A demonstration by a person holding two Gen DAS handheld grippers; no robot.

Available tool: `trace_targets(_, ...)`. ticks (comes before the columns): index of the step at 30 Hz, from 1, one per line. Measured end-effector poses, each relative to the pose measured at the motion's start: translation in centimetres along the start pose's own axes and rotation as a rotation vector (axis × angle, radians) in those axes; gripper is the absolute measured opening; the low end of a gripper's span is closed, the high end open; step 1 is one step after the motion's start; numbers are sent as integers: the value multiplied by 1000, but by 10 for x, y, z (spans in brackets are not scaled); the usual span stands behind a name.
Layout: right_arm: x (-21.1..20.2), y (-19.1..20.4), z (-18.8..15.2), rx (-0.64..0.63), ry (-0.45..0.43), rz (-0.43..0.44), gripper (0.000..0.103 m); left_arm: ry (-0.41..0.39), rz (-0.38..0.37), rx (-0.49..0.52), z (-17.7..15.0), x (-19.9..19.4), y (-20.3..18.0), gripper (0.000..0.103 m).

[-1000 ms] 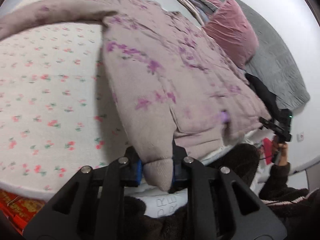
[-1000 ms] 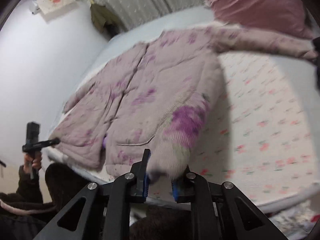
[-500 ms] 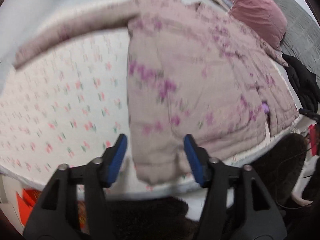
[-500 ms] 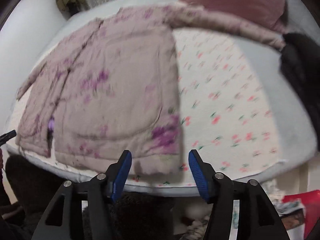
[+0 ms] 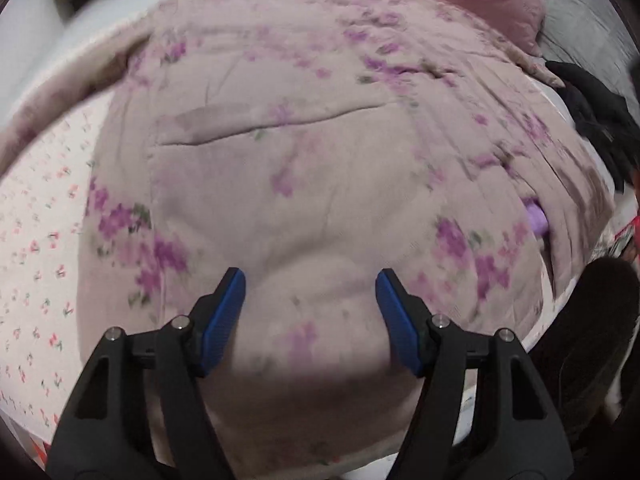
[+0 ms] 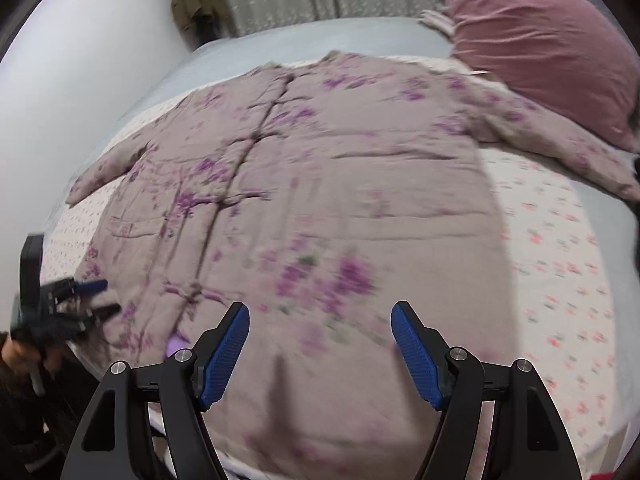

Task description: Fold large clothes

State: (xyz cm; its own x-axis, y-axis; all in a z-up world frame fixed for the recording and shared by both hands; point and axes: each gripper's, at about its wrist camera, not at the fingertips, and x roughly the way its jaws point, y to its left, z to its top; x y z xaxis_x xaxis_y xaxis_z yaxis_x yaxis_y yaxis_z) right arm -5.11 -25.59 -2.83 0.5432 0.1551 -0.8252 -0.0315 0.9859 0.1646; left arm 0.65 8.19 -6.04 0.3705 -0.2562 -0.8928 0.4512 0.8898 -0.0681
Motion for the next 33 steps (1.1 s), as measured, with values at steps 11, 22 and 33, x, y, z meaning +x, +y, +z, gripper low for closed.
trace_targets(11, 31, 45, 65, 6, -91, 62, 75, -200, 52, -220, 21, -82, 75, 85)
trace_targets(22, 63, 61, 130, -16, -196, -38, 80, -273, 285, -538, 49, -90, 222, 88)
trace_targets(33, 116, 23, 119, 91, -94, -26, 80, -389, 263, -903, 18, -46, 371, 88)
